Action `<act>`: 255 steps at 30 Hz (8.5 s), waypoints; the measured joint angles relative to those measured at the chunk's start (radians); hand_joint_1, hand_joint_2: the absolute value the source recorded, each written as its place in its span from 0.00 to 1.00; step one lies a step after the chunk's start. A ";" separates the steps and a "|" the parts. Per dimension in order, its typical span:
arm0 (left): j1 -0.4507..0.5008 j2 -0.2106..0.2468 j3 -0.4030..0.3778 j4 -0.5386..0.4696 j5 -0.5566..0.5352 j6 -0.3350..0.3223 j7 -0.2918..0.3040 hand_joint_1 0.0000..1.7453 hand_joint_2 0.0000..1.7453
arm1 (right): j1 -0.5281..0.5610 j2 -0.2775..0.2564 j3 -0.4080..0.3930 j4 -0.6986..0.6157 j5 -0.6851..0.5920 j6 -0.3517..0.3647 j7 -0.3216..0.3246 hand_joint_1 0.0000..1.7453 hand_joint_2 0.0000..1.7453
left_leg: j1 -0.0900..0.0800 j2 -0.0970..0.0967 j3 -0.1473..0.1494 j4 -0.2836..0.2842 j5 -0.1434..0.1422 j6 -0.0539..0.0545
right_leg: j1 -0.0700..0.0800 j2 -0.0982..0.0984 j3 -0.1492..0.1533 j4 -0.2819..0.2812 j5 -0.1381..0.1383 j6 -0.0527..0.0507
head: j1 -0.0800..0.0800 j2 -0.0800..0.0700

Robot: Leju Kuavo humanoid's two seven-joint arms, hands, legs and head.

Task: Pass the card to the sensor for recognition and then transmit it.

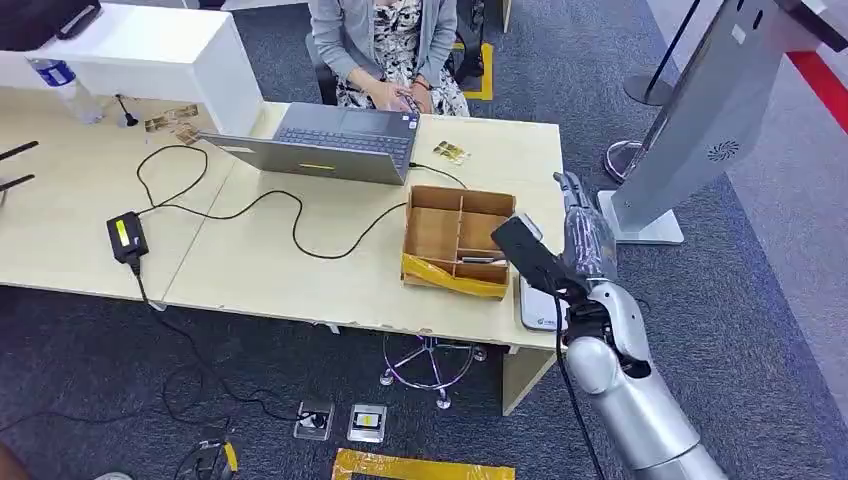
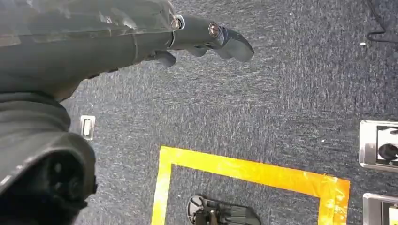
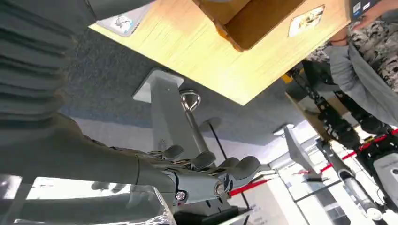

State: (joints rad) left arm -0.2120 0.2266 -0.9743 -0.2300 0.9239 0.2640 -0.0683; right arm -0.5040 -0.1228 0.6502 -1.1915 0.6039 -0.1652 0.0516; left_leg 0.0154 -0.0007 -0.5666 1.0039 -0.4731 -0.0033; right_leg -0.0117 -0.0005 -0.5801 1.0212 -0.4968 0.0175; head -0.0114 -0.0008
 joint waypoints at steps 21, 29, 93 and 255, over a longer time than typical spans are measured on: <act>0.026 -0.008 0.037 0.000 -0.009 0.008 -0.010 0.00 0.00 | 0.233 0.025 0.130 -0.163 0.559 0.019 0.183 0.00 1.00 | 0.000 0.000 0.000 0.000 -0.001 0.000 | 0.000 -0.001 0.000 0.000 -0.002 -0.002 | 0.000 0.000; 0.026 -0.008 0.041 0.000 -0.022 -0.002 -0.010 0.00 0.00 | 0.242 0.037 0.150 -0.149 0.571 0.146 0.198 0.00 1.00 | 0.000 0.000 -0.001 0.000 -0.001 0.000 | 0.000 -0.002 0.000 0.000 -0.002 -0.002 | 0.000 0.000; 0.070 0.025 0.047 0.047 -0.038 -0.051 0.069 0.00 0.00 | -0.096 0.285 0.162 0.441 0.543 0.100 0.048 0.00 1.00 | 0.001 -0.001 -0.001 -0.001 -0.001 0.000 | 0.001 -0.002 0.000 0.000 -0.002 -0.003 | 0.000 0.000; 0.039 0.039 -0.011 0.047 -0.033 -0.076 0.047 0.00 0.00 | -0.340 0.260 -0.030 0.519 0.566 -0.069 0.003 1.00 1.00 | 0.001 -0.001 0.000 0.000 -0.001 0.000 | 0.001 -0.001 0.000 0.000 -0.002 -0.003 | 0.000 0.000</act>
State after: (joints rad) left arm -0.1726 0.2659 -0.9854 -0.1827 0.8911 0.1885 -0.0214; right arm -0.8444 0.1373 0.6203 -0.6729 1.1700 -0.2339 0.0545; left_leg 0.0161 -0.0013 -0.5668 1.0037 -0.4739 -0.0037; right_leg -0.0108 -0.0014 -0.5801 1.0215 -0.4986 0.0149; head -0.0114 -0.0008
